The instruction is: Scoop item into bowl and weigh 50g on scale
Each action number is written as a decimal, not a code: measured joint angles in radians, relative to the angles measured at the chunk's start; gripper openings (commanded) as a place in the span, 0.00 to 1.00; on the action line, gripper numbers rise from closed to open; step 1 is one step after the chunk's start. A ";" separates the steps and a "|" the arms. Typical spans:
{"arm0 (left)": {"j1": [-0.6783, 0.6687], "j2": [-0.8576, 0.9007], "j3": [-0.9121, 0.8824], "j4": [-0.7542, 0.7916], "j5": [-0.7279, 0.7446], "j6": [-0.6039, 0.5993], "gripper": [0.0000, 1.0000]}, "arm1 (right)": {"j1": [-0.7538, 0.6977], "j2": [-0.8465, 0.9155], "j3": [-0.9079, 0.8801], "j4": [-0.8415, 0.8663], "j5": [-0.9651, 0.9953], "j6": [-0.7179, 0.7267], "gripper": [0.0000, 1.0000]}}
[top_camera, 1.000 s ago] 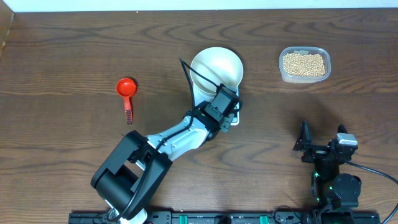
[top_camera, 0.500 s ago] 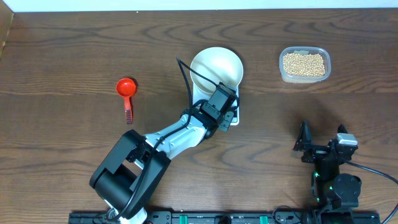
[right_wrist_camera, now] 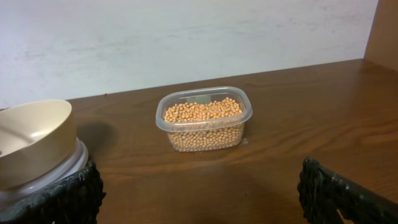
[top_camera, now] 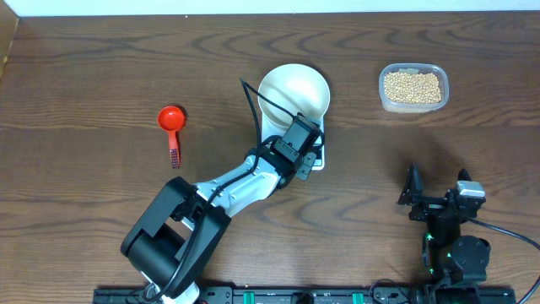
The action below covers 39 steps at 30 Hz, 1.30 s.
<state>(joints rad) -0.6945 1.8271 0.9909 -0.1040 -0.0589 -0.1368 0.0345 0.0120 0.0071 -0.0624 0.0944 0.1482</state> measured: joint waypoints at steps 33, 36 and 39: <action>0.000 0.000 0.000 0.004 -0.021 0.004 0.07 | 0.000 0.000 0.000 0.000 0.000 0.000 0.99; 0.000 0.000 0.000 0.004 -0.018 0.004 0.07 | 0.000 0.000 0.000 0.000 0.000 0.000 0.99; 0.000 0.000 0.000 0.004 -0.014 0.004 0.07 | 0.000 0.000 0.000 0.000 0.000 0.000 0.99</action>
<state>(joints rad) -0.6945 1.8271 0.9909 -0.1001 -0.0734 -0.1329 0.0345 0.0120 0.0071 -0.0624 0.0944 0.1482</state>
